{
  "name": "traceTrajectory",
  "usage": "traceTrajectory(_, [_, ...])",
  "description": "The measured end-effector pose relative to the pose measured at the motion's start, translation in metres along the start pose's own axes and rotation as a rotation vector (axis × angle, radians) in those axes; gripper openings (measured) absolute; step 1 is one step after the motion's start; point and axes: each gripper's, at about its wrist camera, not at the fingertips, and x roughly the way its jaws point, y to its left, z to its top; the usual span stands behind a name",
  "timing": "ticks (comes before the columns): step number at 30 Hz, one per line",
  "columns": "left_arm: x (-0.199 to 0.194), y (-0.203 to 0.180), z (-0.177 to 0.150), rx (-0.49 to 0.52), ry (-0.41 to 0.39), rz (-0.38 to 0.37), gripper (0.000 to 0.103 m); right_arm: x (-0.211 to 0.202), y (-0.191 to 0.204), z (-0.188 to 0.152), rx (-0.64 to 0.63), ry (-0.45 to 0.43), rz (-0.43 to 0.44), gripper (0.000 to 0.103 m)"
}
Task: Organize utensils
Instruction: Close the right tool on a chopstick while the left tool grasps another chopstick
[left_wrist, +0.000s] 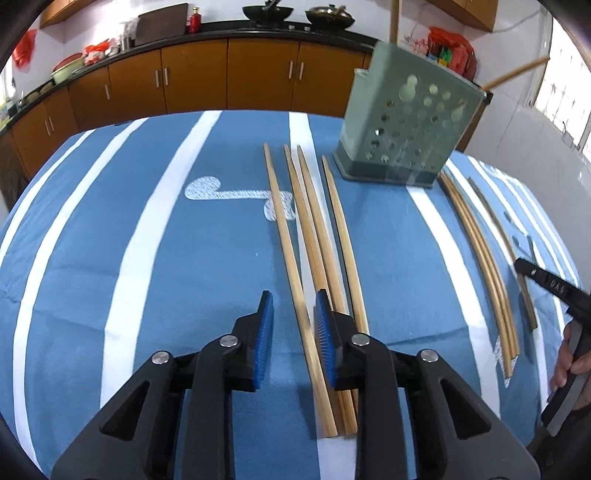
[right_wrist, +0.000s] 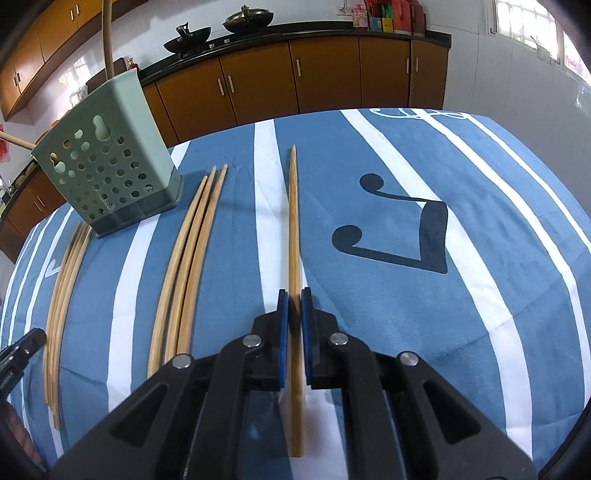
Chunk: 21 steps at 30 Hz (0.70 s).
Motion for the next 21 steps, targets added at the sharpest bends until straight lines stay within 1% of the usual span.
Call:
traceTrajectory(5, [0.004, -0.003, 0.001, 0.018, 0.0, 0.044, 0.015, 0.0, 0.001, -0.001, -0.009, -0.003, -0.005, 0.008])
traceTrajectory(9, [0.006, -0.004, 0.003, 0.031, -0.005, 0.067, 0.013, -0.002, 0.003, -0.003, -0.021, -0.003, -0.002, 0.01])
traceTrajectory(11, [0.006, -0.006, 0.003, 0.048, -0.013, 0.092, 0.008, -0.002, 0.004, -0.004, -0.029, -0.005, -0.004, 0.01])
traceTrajectory(12, [0.007, -0.006, 0.003, 0.053, -0.016, 0.099, 0.007, -0.002, 0.005, -0.004, -0.032, -0.006, -0.004, 0.011])
traceTrajectory(17, [0.011, 0.005, 0.01, 0.022, -0.012, 0.103, 0.007, 0.0, 0.008, -0.001, -0.044, -0.007, 0.012, 0.009])
traceTrajectory(21, [0.014, 0.023, 0.018, -0.034, -0.018, 0.076, 0.007, 0.003, 0.012, 0.002, -0.06, -0.012, 0.022, 0.008])
